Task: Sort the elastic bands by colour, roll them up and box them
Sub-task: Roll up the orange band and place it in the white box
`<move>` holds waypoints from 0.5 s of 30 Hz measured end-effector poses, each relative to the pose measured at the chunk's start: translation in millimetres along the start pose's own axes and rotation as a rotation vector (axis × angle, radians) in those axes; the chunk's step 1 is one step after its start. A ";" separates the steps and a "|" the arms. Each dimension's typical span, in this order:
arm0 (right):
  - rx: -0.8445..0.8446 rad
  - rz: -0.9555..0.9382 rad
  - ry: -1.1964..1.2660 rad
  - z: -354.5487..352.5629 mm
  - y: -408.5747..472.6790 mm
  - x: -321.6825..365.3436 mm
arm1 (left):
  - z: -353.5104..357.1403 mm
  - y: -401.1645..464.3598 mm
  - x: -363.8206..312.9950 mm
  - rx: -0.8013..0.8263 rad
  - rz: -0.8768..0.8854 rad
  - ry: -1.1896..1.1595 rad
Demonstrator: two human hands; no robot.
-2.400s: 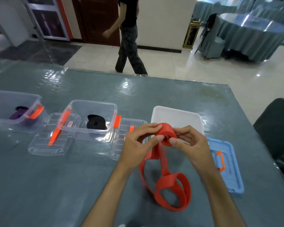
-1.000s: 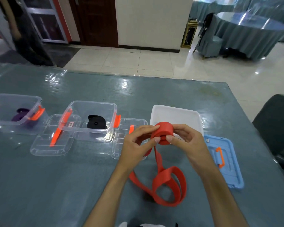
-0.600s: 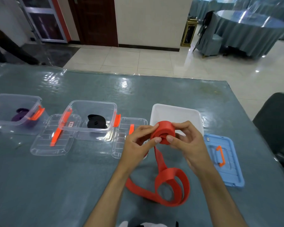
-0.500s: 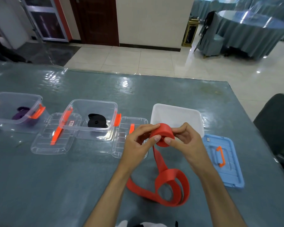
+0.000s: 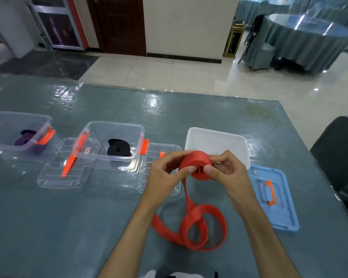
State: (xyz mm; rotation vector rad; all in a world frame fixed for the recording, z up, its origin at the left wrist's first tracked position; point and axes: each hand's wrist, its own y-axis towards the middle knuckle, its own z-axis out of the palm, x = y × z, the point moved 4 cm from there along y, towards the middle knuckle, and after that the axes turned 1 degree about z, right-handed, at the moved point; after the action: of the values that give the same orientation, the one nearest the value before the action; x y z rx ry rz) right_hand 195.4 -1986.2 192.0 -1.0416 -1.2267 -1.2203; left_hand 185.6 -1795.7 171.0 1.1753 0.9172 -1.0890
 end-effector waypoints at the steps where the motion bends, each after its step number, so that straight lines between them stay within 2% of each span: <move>1: -0.011 0.010 -0.009 -1.3 0.3 1.7 | 0.8 -1.4 0.6 -0.014 -0.006 -0.004; 6: -0.014 -0.045 -0.031 1.3 -1.4 8.3 | 3.7 -3.7 8.4 -0.069 -0.034 -0.053; 12: 0.206 0.161 -0.008 -2.7 -4.7 -8.5 | -3.5 -2.1 1.8 -0.009 -0.051 0.059; 15: 0.173 0.202 0.002 -4.5 -3.3 -8.3 | -1.6 -1.7 1.0 0.011 -0.050 0.165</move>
State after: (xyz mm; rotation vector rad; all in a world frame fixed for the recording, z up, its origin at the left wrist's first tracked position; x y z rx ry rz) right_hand 193.1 -1990.2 183.1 -1.0087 -1.1728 -0.9429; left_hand 184.2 -1794.4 169.4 1.2709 1.0739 -1.0488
